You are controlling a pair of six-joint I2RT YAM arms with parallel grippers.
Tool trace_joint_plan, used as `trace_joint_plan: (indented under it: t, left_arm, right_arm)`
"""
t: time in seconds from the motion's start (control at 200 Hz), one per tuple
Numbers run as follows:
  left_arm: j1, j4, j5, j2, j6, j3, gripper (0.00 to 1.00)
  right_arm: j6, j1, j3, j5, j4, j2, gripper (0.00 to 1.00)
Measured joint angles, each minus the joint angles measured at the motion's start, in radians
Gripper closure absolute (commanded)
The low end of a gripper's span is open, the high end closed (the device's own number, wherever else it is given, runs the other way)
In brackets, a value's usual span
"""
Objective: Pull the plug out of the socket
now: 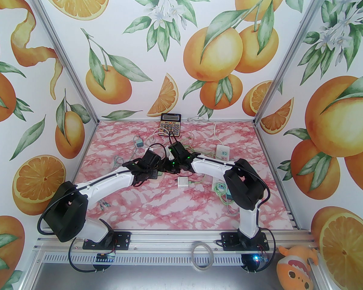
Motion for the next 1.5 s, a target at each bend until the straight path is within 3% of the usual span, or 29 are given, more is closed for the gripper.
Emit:
trace_joint_plan:
  t: [0.475,0.61,0.866,1.096,1.126,1.501]
  left_arm:
    - [-0.006,-0.035,-0.027,0.001,0.023,0.021,0.94]
    - [-0.004,-0.042,-0.003,-0.028,0.025,0.034,0.94]
    - [-0.006,-0.028,0.055,-0.069,0.042,0.097,0.94]
    - [-0.006,-0.041,0.066,-0.069,0.066,0.158,0.94]
    - [-0.006,-0.044,0.066,-0.069,0.069,0.167,0.94]
    - [-0.019,-0.063,0.061,-0.077,0.102,0.225,0.94]
  right_arm:
    - [-0.002,0.001,0.011,0.005,-0.018,0.001,0.59]
    - [-0.018,0.001,0.024,0.023,-0.046,0.000,0.53]
    - [-0.053,-0.002,0.043,0.101,-0.137,-0.023,0.30]
    - [-0.066,-0.022,-0.016,0.169,-0.173,-0.159,0.15]
    - [-0.069,-0.026,-0.033,0.176,-0.171,-0.190,0.01]
    - [-0.066,-0.115,-0.221,0.271,-0.115,-0.466,0.00]
